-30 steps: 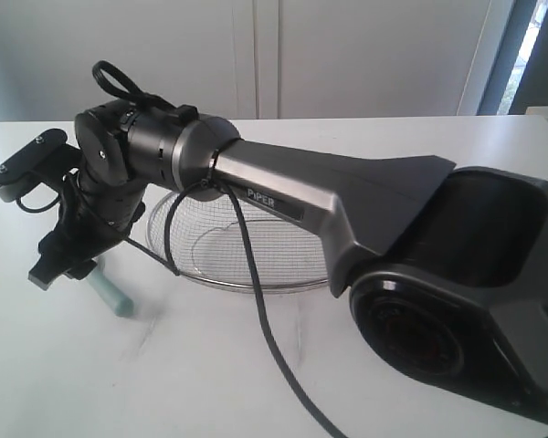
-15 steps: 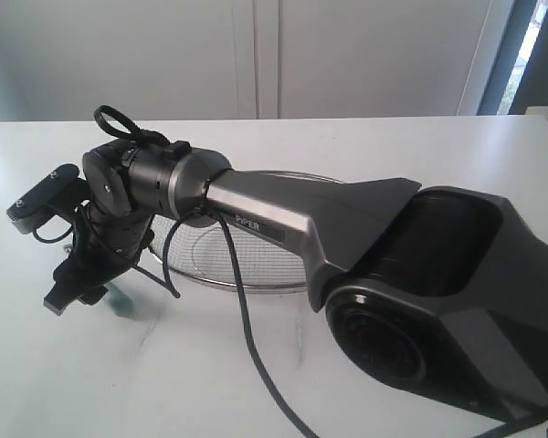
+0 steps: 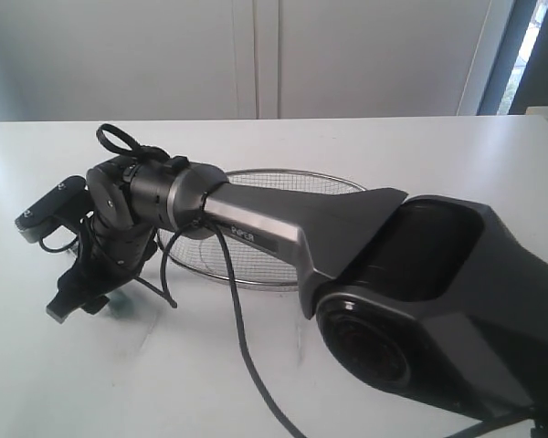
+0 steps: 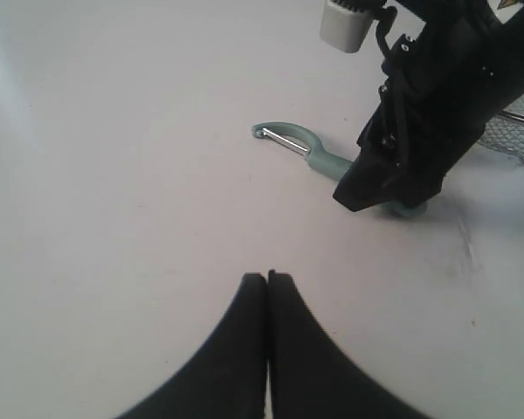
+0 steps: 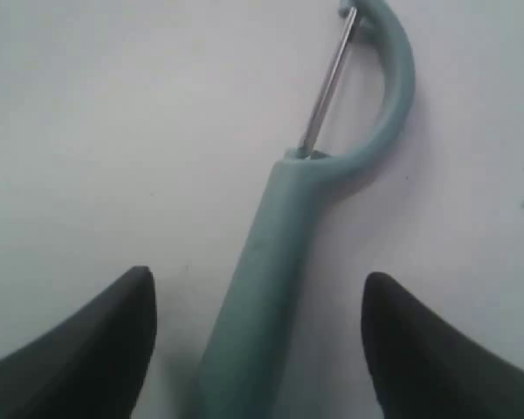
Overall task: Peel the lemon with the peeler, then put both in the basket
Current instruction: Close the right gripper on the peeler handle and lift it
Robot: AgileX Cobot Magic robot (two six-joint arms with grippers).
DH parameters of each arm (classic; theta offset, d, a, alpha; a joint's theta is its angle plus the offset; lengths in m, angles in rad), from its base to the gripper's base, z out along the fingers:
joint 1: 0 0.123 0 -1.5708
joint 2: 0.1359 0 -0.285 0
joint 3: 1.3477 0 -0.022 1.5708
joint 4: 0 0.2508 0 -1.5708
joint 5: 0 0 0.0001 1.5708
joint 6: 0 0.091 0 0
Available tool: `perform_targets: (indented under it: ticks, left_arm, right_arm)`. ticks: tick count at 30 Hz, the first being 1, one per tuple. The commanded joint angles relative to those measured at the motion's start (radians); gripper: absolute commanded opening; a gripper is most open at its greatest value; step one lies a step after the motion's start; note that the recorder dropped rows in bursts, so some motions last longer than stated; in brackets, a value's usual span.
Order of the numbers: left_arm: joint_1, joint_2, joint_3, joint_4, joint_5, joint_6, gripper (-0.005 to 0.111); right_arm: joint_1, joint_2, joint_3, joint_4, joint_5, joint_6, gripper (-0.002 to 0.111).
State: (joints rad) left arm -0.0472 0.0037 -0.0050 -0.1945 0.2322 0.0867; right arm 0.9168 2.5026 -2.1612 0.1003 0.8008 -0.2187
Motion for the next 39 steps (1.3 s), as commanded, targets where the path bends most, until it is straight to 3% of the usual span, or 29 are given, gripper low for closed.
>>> perform_targets:
  ticks: [1, 9, 19, 23, 33, 39]
  left_arm:
    - [-0.006, -0.004, 0.005, -0.008, 0.001, 0.000, 0.000]
    - [-0.006, -0.004, 0.005, -0.008, 0.001, 0.000, 0.000]
    - [-0.006, -0.004, 0.005, -0.008, 0.001, 0.000, 0.000]
    - [-0.006, -0.004, 0.005, -0.008, 0.001, 0.000, 0.000]
    - [-0.006, -0.004, 0.005, -0.008, 0.001, 0.000, 0.000]
    - [-0.006, -0.004, 0.005, -0.008, 0.001, 0.000, 0.000]
  right_arm:
    - [0.001, 0.009, -0.002, -0.005, -0.002, 0.015, 0.064]
    - [0.001, 0.012, -0.002, -0.005, 0.003, 0.015, 0.059]
    - [0.001, -0.011, -0.002, -0.005, 0.047, 0.074, 0.013]
    - [0.001, -0.059, -0.002, -0.008, 0.050, 0.074, 0.004]
    - [0.001, -0.245, -0.002, -0.008, 0.059, 0.074, 0.002]
    - [-0.001, -0.364, -0.002, -0.016, 0.190, 0.070, 0.002]
